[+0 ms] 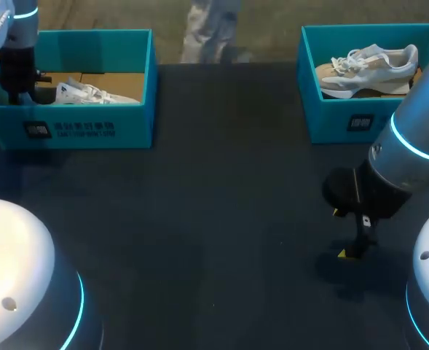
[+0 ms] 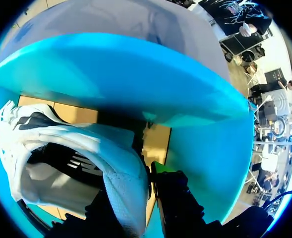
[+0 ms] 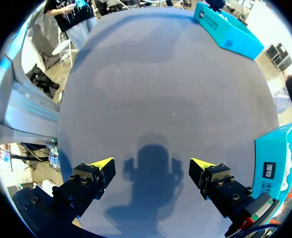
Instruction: Take the shoe out of the shoebox, open the shoe tongue, remove and reinsert the insole, then place the shoe into the shoebox
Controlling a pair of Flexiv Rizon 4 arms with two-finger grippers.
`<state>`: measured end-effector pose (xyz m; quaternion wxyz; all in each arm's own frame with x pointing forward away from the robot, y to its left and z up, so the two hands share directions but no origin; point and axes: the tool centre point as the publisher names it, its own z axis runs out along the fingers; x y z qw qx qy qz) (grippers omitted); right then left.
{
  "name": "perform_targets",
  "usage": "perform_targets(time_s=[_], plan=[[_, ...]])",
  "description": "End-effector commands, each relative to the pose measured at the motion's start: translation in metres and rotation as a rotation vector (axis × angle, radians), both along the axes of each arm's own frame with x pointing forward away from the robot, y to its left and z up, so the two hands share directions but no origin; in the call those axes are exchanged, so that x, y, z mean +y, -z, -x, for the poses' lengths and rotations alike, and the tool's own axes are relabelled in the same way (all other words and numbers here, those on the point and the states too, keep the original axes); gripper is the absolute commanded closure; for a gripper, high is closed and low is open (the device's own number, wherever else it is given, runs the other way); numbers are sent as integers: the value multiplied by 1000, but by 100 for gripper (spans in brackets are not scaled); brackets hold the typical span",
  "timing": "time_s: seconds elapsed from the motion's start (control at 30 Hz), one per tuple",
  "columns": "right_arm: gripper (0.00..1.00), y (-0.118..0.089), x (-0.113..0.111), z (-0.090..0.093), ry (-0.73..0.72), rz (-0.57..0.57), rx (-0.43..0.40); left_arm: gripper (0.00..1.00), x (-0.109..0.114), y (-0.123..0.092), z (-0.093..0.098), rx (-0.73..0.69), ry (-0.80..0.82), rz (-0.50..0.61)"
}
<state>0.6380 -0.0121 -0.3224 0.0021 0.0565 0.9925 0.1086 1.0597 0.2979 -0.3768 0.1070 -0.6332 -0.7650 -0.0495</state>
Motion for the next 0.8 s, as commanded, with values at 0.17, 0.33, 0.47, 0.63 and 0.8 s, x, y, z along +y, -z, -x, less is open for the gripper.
perform_targets(time_s=[0.17,0.33,0.47,0.63,0.8], plan=[[0,0,0,2,1,-1,-3,62,-4,-5,4,-28,13,11],[0,0,0,2,1,-1,-3,41,-6,-12,4,-39,19,22],[0,0,0,2,1,-1,-3,15,-10,-19,4,-54,28,33],[0,0,0,2,1,-1,-3,5,-12,-27,4,-66,33,49],[0,0,0,2,1,-1,-3,0,-13,-39,5,-87,31,70]])
